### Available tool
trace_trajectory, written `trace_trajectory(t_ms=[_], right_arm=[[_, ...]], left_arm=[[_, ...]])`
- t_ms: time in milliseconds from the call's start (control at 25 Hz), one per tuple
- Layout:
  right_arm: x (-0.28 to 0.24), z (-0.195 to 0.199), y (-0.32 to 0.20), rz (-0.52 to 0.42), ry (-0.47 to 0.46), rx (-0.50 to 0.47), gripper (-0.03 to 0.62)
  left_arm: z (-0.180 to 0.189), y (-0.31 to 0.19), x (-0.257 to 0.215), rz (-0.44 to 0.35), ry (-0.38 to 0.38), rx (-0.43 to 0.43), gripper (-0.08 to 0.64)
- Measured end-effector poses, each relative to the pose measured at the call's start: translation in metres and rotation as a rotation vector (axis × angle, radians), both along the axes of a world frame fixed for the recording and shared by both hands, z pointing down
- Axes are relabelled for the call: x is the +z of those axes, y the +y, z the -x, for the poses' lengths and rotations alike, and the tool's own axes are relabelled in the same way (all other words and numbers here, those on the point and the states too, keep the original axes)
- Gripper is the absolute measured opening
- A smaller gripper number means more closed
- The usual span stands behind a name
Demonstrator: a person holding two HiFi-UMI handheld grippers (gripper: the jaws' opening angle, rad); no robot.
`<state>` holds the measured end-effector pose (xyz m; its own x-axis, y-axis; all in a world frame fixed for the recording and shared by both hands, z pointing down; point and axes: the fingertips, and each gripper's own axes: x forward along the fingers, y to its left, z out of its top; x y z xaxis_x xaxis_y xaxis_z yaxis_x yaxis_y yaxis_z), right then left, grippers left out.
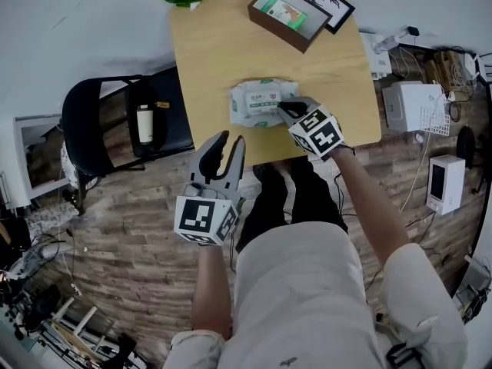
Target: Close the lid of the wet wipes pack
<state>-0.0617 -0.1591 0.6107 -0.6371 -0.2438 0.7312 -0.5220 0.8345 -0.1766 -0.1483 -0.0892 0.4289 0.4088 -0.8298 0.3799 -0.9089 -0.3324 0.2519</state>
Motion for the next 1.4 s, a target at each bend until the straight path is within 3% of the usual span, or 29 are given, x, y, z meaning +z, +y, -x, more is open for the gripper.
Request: trace_trajectory(t_ms=[1400], right_arm=[[0.013, 0.039, 0.01, -0.039, 0.072, -0.095, 0.017]], left_arm=[[0.009, 0.001, 0.017, 0.024, 0.027, 0.007, 0.101]])
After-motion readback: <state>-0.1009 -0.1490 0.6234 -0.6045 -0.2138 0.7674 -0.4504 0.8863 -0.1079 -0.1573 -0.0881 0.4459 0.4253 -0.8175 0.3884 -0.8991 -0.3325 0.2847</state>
